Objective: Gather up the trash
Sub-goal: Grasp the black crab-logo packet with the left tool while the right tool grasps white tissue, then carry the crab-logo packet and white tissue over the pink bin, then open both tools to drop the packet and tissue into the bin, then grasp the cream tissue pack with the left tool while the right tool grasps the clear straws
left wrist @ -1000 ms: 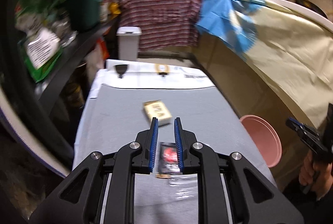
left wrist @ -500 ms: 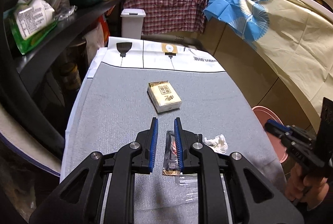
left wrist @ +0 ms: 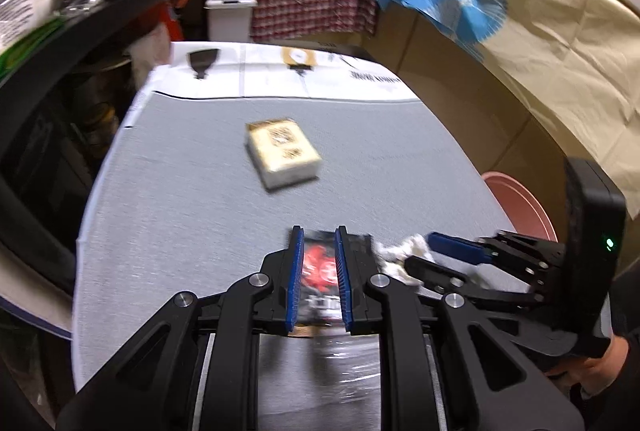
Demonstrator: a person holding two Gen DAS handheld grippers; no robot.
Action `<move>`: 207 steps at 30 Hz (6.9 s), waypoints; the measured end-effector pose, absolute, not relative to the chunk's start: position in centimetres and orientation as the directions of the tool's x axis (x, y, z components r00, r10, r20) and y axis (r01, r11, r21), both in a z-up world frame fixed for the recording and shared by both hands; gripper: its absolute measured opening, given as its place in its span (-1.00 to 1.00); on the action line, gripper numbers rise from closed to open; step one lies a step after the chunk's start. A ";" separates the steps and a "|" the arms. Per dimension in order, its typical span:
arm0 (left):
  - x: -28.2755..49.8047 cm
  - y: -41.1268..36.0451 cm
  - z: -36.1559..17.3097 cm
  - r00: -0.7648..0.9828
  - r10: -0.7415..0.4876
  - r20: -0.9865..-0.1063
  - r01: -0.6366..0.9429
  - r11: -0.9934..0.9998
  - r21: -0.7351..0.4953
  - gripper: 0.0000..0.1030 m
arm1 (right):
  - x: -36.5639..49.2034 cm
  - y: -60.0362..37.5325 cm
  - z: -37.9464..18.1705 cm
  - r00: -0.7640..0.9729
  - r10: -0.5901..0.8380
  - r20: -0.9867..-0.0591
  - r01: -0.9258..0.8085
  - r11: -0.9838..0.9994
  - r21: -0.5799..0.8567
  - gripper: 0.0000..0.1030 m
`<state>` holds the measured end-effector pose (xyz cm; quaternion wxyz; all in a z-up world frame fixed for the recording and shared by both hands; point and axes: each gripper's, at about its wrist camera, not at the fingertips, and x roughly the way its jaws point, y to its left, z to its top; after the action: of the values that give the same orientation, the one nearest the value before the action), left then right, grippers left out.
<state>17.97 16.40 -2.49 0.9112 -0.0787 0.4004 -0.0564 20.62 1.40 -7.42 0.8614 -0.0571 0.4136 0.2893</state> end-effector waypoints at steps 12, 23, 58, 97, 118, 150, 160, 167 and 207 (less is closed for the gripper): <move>18.6 11.5 -5.6 0.621 -0.171 -0.765 0.121 0.985 -0.122 -0.69 | 21.3 -2.5 -6.4 0.569 0.402 -0.717 -0.460 0.879 0.128 -0.84; 19.7 9.6 -7.1 0.606 -0.052 -0.794 0.077 0.997 -0.007 -0.98 | 21.3 -3.8 -6.5 0.573 0.388 -0.722 -0.445 0.887 0.123 -0.84; 13.0 13.5 4.0 0.812 -0.265 -0.520 0.092 0.938 -0.335 -1.00 | 14.1 -10.3 1.5 0.744 0.370 -0.557 -0.350 0.925 0.148 -0.83; 13.7 2.8 2.1 0.731 -0.330 -0.597 0.232 0.943 -0.236 -1.00 | 14.5 -24.9 2.9 0.840 0.190 -0.508 -0.142 0.981 0.133 -0.84; 21.3 -8.4 3.3 0.646 -0.467 -0.604 0.361 0.884 -0.298 -1.00 | 17.7 -28.2 0.2 0.807 0.094 -0.583 -0.020 0.991 0.131 -0.83; 25.8 -12.6 -0.5 0.535 -0.491 -0.688 0.381 0.867 -0.322 -0.92 | 20.3 -27.4 -2.1 0.752 0.065 -0.656 -0.011 0.996 0.085 -0.13; 22.9 -6.1 2.4 0.616 -0.433 -0.658 0.338 0.900 -0.276 -0.71 | 19.6 -26.8 -1.8 0.771 0.060 -0.635 -0.024 0.998 0.064 -0.09; 18.5 3.2 3.3 0.654 -0.330 -0.680 0.302 0.939 -0.166 -0.71 | 17.7 -24.2 -0.5 0.795 0.115 -0.596 -0.119 0.992 0.034 -0.10; 16.3 23.4 4.5 0.771 -0.184 -0.610 -0.003 0.956 -0.293 -0.71 | 15.4 3.9 -8.3 0.274 0.562 -0.780 -0.819 0.562 0.117 0.06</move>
<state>16.30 23.44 4.54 0.9305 -0.1400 0.3350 -0.0487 15.40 3.94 -8.27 0.7826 -0.1568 0.4102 0.4412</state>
